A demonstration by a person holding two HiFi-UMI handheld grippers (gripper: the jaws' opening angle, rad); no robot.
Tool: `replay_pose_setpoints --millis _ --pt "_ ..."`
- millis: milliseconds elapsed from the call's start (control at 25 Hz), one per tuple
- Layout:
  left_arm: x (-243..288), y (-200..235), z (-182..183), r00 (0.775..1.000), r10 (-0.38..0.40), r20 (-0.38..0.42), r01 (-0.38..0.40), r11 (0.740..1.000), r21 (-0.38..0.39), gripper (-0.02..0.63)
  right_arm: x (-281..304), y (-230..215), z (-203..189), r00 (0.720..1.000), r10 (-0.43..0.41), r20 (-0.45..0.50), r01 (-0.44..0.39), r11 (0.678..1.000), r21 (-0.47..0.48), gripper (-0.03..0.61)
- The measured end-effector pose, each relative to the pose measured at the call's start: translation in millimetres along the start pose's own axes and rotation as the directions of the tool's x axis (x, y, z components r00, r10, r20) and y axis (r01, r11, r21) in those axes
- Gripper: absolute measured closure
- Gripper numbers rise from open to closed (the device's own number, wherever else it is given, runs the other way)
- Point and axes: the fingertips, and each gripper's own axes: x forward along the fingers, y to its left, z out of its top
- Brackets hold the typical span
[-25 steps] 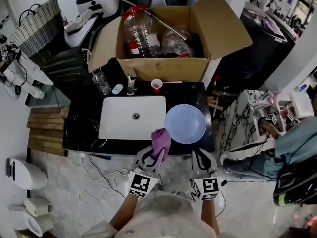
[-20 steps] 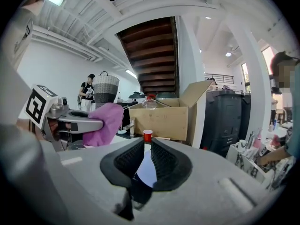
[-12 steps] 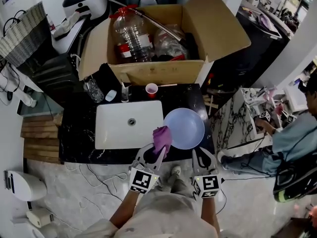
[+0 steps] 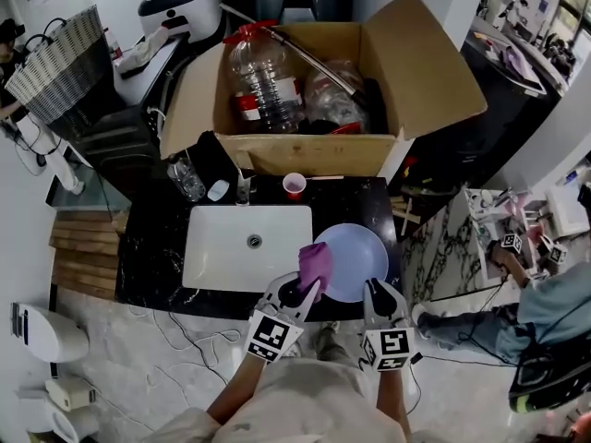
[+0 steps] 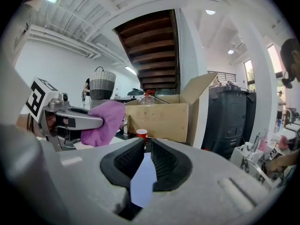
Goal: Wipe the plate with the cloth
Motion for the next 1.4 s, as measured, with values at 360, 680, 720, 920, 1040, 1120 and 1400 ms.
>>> replay_pose_setpoints --millis 360,680,720,920,1040,1120,1400 --pt "53 6 6 0.999 0.039 -0.030 -0.038 0.999 0.019 0.555 33 -47 6 0.998 0.055 0.008 -0.055 0.998 -0.016 0.535" --pt "93 13 -3 0.995 0.076 -0.071 -0.077 0.997 -0.012 0.555 54 -85 -15 0.993 0.101 -0.058 -0.101 0.995 0.003 0.535" --pt "98 13 -4 0.994 0.078 -0.078 -0.080 0.997 -0.013 0.555 56 -89 -19 0.992 0.104 -0.069 -0.104 0.995 0.006 0.536" --pt "119 14 -15 0.988 0.091 -0.124 -0.094 0.995 -0.019 0.555 68 -109 -38 0.985 0.126 -0.120 -0.123 0.992 0.028 0.535" --pt "132 11 -25 0.983 0.090 -0.158 -0.095 0.995 -0.020 0.555 76 -119 -53 0.977 0.140 -0.160 -0.135 0.990 0.044 0.535" --pt "140 9 -30 0.980 0.087 -0.179 -0.094 0.995 -0.028 0.555 80 -124 -65 0.968 0.155 -0.198 -0.148 0.988 0.053 0.535" --pt "172 6 -49 0.966 0.079 -0.245 -0.091 0.995 -0.035 0.555 96 -138 -96 0.940 0.195 -0.279 -0.179 0.981 0.080 0.535"
